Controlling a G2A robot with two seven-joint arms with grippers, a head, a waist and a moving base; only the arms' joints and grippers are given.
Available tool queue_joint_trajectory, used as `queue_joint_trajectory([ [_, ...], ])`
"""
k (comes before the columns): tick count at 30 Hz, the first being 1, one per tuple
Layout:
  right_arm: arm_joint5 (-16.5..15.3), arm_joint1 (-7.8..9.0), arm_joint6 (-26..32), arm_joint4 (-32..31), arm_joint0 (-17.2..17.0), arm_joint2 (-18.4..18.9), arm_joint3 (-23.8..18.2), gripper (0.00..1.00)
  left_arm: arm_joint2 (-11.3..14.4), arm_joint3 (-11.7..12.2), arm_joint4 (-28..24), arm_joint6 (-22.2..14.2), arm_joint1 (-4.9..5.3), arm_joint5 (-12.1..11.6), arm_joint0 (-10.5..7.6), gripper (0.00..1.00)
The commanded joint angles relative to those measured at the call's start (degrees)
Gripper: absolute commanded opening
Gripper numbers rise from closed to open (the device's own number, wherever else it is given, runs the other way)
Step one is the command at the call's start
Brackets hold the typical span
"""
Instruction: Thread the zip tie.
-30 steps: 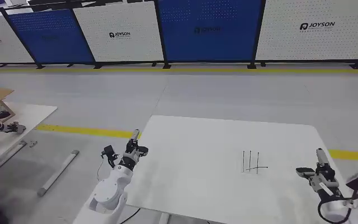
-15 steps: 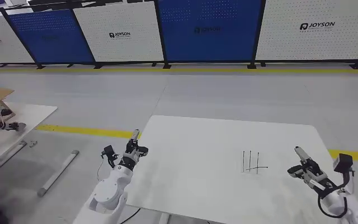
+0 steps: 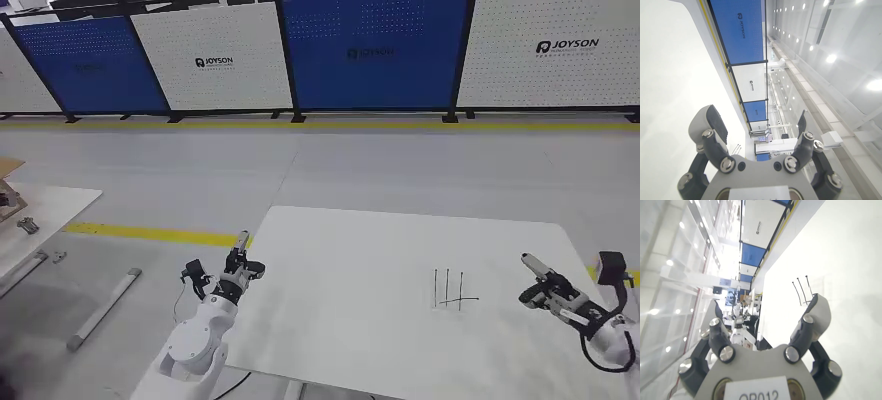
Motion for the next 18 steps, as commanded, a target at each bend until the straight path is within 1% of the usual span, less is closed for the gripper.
queue_joint_trajectory([
  [1, -0.3, 0.28, 3.58, -1.98, 1.69, -1.23, 1.46, 1.0, 0.0, 0.0, 0.0, 0.0, 0.0, 0.0, 0.0, 1.0],
  [3, -1.03, 0.52, 5.1, -5.68, 3.51, -3.24, 3.0, 1.0, 0.0, 0.0, 0.0, 0.0, 0.0, 0.0, 0.0, 1.0],
  [5, -1.32, 0.62, 6.7, -7.97, 5.27, -5.29, 5.03, 1.0, 0.0, 0.0, 0.0, 0.0, 0.0, 0.0, 0.0, 1.0],
  [7, -0.71, 0.85, 10.6, -13.05, 8.63, -8.66, 8.73, 1.0, 0.0, 0.0, 0.0, 0.0, 0.0, 0.0, 0.0, 1.0],
  [18, -0.71, 0.85, 10.6, -13.05, 8.63, -8.66, 8.73, 1.0, 0.0, 0.0, 0.0, 0.0, 0.0, 0.0, 0.0, 1.0],
])
